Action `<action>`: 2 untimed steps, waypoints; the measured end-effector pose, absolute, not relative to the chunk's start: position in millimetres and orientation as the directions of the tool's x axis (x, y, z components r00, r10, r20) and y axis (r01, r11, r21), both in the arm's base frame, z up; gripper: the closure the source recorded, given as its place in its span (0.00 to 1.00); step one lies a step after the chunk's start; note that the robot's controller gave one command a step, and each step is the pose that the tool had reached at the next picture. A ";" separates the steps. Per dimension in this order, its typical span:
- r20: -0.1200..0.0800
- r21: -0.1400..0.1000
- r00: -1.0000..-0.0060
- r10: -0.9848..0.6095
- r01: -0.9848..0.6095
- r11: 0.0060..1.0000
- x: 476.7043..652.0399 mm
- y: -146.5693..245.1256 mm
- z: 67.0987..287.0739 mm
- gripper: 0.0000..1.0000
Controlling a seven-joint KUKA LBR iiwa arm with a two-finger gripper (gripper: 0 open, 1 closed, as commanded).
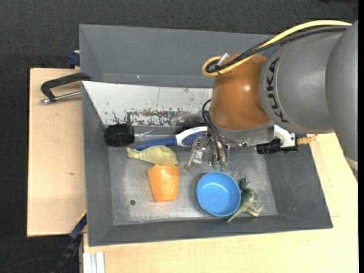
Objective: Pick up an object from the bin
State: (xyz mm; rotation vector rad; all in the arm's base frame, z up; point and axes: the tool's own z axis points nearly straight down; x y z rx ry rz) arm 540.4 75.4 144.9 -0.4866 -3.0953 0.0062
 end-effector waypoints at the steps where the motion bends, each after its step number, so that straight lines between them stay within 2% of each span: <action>1: -0.002 0.002 -0.953 0.303 0.303 0.953 543.4 78.9 149.8 0.00; 2: 0.002 0.006 -0.972 0.236 0.236 0.972 553.8 151.6 87.1 0.00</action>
Offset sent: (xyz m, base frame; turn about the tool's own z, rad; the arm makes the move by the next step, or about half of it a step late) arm 0.0000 0.0000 0.0000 0.0000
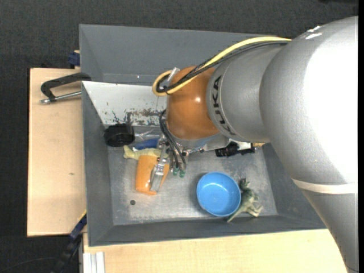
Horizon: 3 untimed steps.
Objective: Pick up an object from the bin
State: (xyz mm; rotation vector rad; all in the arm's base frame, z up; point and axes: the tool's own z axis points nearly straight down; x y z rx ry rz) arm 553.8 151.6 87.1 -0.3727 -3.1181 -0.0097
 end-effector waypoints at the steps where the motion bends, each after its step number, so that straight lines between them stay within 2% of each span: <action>1: -0.013 0.015 -0.970 0.241 0.241 0.970 558.9 150.7 95.3 1.00; 2: -0.016 0.015 -0.976 0.219 0.219 0.976 559.8 149.3 96.3 1.00; 3: -0.017 0.018 -0.977 0.215 0.214 0.977 571.7 161.3 94.8 1.00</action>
Offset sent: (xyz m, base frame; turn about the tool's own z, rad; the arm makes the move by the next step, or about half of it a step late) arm 0.0000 0.0000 0.0000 0.0000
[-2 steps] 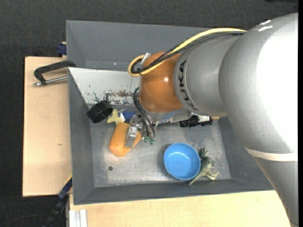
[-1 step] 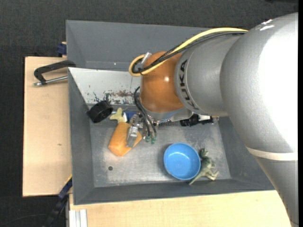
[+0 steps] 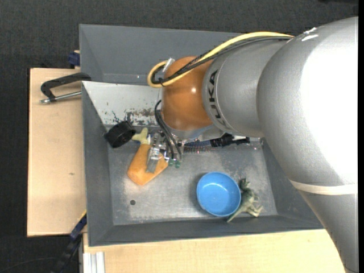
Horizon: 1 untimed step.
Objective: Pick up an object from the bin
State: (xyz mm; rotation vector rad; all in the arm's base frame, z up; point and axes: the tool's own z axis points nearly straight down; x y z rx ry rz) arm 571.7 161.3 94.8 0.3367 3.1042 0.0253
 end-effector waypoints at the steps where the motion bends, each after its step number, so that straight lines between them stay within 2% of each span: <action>1: -0.018 0.019 -0.978 0.207 0.207 0.978 572.3 162.5 95.1 1.00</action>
Offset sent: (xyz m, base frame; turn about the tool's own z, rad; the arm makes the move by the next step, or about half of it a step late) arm 0.0068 -0.0014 -0.0248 -0.0158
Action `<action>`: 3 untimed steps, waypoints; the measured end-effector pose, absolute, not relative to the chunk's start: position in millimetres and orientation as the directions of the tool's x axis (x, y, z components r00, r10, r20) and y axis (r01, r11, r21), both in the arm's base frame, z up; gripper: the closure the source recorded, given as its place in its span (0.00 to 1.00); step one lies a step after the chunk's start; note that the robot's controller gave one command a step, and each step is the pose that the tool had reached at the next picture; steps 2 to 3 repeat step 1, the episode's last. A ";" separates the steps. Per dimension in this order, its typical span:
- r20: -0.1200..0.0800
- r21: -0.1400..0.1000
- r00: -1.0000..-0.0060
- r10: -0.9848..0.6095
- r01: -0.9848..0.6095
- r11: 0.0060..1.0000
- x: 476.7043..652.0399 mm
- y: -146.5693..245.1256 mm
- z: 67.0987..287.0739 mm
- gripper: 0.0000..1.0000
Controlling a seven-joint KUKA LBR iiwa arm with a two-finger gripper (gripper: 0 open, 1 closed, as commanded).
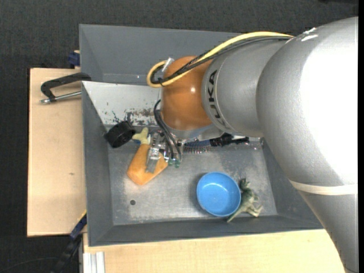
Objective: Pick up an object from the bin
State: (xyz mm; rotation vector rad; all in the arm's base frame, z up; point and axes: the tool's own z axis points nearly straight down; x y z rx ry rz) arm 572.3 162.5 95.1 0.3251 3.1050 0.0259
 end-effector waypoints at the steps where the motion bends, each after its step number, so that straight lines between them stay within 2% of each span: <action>1: -0.012 0.008 -0.976 0.217 0.217 0.976 563.0 176.3 243.2 1.00; 3: -0.012 0.008 -0.976 0.217 0.217 0.976 563.0 176.3 243.2 1.00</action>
Offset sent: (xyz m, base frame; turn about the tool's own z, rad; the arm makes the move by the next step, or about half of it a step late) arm -0.0116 0.0117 0.1418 0.0127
